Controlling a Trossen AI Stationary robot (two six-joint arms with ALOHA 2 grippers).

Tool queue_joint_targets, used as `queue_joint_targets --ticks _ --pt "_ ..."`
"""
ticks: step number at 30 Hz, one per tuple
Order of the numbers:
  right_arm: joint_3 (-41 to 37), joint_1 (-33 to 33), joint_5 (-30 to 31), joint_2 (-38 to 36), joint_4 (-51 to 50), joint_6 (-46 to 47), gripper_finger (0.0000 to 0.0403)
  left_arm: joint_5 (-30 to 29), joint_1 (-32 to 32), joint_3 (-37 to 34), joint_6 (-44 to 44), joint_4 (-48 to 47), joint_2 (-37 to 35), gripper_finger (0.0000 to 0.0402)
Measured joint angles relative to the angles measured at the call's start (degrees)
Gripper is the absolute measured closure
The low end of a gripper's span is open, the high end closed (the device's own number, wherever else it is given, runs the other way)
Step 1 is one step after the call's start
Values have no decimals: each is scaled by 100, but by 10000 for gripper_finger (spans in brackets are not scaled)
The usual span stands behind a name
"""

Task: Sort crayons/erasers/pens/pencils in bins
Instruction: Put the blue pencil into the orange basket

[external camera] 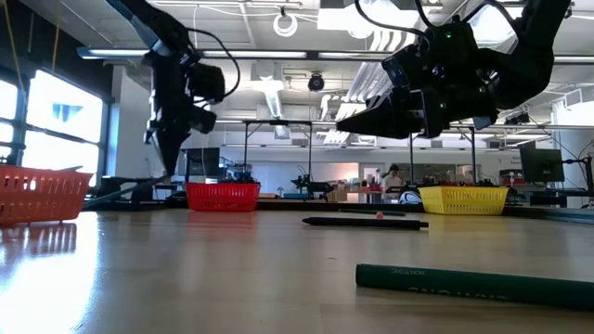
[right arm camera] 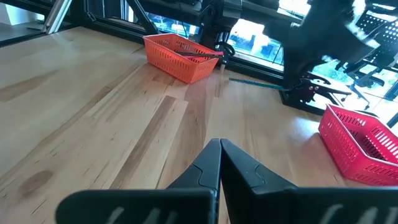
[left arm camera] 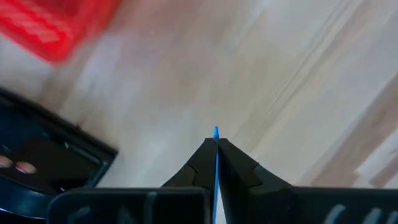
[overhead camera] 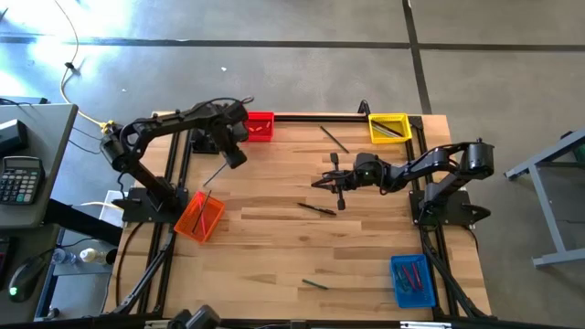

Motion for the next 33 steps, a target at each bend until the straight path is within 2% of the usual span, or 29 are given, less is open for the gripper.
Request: queue_joint_targets --ticks 8,15,26,33 --pt "0 0 0 0 -1 0 403 338 0 905 -82 -319 -6 401" --pt "0 -2 0 0 -18 0 403 624 -23 1033 -272 -341 -10 401" --pt "0 -2 0 0 -65 0 403 644 -823 1033 -463 865 14 401" --pt "0 -1 0 0 -65 0 403 644 -1459 1032 -476 1781 344 401"
